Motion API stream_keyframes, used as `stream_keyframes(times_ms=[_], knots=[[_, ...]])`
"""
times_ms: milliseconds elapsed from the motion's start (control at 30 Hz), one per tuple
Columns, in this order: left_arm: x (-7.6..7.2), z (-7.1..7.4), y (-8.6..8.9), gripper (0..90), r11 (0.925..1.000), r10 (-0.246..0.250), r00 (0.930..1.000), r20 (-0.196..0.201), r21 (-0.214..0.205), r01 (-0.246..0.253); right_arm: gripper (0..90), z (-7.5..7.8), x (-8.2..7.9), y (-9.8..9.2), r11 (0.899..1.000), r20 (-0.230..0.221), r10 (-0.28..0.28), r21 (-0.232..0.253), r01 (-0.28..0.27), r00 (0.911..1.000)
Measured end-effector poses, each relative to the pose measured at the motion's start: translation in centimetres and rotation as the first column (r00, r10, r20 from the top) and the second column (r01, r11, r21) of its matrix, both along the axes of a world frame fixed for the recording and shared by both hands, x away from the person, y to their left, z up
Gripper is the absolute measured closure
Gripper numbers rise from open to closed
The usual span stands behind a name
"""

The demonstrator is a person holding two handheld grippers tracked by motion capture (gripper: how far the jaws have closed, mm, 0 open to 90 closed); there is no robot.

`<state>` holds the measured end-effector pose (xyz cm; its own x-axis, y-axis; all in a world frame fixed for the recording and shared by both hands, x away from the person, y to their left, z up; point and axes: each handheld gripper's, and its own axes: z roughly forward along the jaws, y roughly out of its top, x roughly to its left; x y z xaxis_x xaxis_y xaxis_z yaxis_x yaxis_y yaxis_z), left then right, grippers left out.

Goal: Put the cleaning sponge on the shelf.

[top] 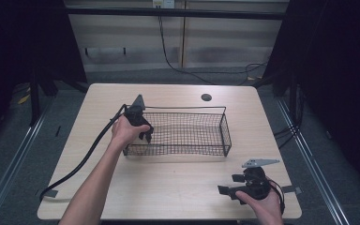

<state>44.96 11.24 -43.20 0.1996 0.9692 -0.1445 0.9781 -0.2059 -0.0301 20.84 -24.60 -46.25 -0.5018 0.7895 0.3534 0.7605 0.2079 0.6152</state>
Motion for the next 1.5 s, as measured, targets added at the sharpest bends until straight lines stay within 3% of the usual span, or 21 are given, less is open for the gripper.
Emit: stream_keyframes(times_ms=[767, 900, 1100, 1267, 1500], knots=[[0.2, 0.0, 0.0, 26.4, 1.0, 0.007, 0.9996, -0.028, 0.001, -0.007, 17.2, 0.0, 0.0, 0.0, 1.0, 0.003, -0.004, 0.0, 0.004, 1.0], [0.2, -0.1, -0.2, 20.2, 0.9998, 0.005, 0.9991, -0.043, -0.018, -0.006, 17.2, 0.0, 0.0, 0.0, 1.0, 0.003, -0.004, -0.001, 0.004, 1.0], [0.3, 0.1, 0.0, 22.8, 0.9999, 0.008, 0.999, -0.045, -0.01, -0.008, 17.2, 0.0, 0.0, 0.0, 1.0, 0.003, -0.003, -0.002, 0.003, 1.0], [0.2, 0.6, 0.2, 18.8, 0.9997, 0.015, 0.9998, -0.016, -0.017, -0.015, 17.2, 0.0, 0.0, 0.0, 1.0, 0.0, -0.005, -0.001, 0.005, 1.0], [0.1, 1.2, 0.4, 18.6, 0.9995, 0.008, 0.9999, -0.008, -0.029, -0.008, 17.2, 0.0, 0.0, 0.0, 1.0, 0.003, -0.003, -0.003, 0.003, 1.0]])
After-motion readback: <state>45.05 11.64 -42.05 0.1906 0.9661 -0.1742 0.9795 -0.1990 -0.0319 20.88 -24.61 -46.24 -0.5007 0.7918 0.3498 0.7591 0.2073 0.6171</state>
